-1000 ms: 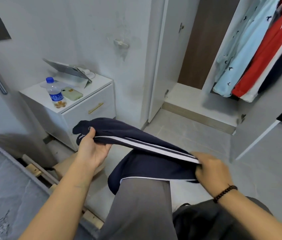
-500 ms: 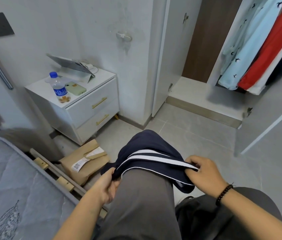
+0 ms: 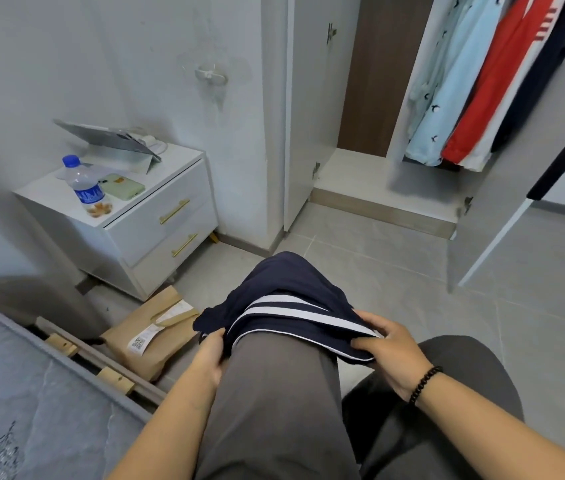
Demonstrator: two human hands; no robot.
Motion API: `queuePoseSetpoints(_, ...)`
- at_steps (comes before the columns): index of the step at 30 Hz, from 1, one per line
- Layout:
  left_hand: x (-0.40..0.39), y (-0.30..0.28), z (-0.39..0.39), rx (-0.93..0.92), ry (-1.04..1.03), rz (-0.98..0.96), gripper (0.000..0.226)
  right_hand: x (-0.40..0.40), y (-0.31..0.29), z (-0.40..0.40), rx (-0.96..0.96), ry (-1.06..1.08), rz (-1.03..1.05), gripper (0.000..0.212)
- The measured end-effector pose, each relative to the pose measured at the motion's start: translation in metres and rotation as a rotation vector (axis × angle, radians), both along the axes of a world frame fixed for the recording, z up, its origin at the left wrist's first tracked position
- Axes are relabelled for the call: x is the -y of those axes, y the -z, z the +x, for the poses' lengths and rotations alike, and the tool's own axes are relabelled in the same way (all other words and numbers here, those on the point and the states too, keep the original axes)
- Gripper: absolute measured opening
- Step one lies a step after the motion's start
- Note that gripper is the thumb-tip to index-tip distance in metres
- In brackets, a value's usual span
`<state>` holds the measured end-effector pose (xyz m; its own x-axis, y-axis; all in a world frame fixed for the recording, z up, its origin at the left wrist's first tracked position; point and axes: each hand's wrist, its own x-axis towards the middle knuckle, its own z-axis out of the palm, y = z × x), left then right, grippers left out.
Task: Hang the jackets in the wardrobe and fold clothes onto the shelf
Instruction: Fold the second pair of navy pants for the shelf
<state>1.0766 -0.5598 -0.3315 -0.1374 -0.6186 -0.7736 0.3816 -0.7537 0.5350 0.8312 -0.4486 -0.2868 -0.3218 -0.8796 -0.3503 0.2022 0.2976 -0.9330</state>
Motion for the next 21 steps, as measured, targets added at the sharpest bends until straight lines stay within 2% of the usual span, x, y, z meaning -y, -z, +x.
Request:
queuePoseSetpoints(2,0.004,-0.004,-0.002,-0.014,-0.077,-0.083,0.025,-0.003,-0.009,-0.012,-0.120,0.046,-0.086,0.054)
queuePoseSetpoints(4,0.009,-0.011,-0.001,-0.017,-0.170,-0.163,0.031,-0.004,-0.022,-0.027,-0.348,0.075,-0.179,0.055)
queuePoseSetpoints(6,0.015,-0.024,0.002,-0.003,-0.250,-0.239,0.026,-0.005,-0.037,-0.042,-0.581,0.086,-0.227,0.060)
queuePoseSetpoints(8,0.019,-0.039,0.002,0.002,-0.251,-0.308,0.026,-0.007,-0.051,-0.056,-0.717,0.113,-0.241,0.064)
queuePoseSetpoints(14,0.009,-0.088,-0.020,0.088,-0.156,-0.484,0.013,-0.031,-0.082,-0.097,-0.871,0.250,-0.243,0.066)
queuePoseSetpoints(18,-0.020,-0.102,-0.036,0.157,-0.089,-0.538,0.019,-0.063,-0.082,-0.116,-0.931,0.344,-0.212,0.065)
queuePoseSetpoints(21,-0.044,-0.092,-0.039,0.245,-0.027,-0.584,0.025,-0.089,-0.066,-0.118,-0.890,0.347,-0.192,0.065)
